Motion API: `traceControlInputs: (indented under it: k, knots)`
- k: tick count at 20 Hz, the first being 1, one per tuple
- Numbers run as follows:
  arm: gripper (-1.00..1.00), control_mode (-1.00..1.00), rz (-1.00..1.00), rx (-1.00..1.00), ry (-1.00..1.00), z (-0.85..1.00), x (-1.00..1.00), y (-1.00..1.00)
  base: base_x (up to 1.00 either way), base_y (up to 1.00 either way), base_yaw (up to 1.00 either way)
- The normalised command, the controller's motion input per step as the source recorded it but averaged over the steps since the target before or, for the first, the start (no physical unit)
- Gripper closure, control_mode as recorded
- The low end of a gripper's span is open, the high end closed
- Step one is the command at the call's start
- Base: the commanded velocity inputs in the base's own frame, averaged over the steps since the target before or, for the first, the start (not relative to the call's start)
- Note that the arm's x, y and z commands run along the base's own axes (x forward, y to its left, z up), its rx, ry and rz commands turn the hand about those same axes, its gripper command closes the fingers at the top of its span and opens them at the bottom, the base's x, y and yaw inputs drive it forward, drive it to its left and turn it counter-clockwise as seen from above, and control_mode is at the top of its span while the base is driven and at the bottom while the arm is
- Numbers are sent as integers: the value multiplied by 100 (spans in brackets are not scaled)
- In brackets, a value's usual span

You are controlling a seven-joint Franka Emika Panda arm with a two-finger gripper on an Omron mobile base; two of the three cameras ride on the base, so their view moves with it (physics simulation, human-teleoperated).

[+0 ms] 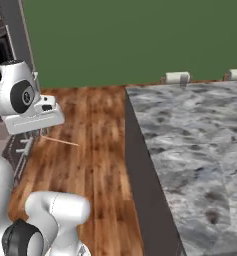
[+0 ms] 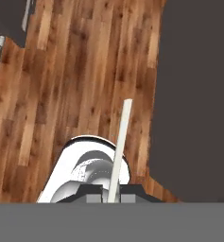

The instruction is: Take a straw from the drawer in front and place it inside the glass cup on the dining counter.

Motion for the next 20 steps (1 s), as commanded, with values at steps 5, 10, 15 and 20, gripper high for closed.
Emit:
traceControlInputs:
  k: [5, 10, 15, 20]
  knots:
    - [100, 100, 0, 0, 0, 0, 0, 0, -36, -21, -64]
    - [100, 100, 0, 0, 0, 0, 0, 0, -21, -9, -50]
    - [100, 100, 0, 0, 0, 0, 0, 0, 10, 0, -28]
    - [100, 100, 0, 0, 0, 0, 0, 0, 60, 0, -2]
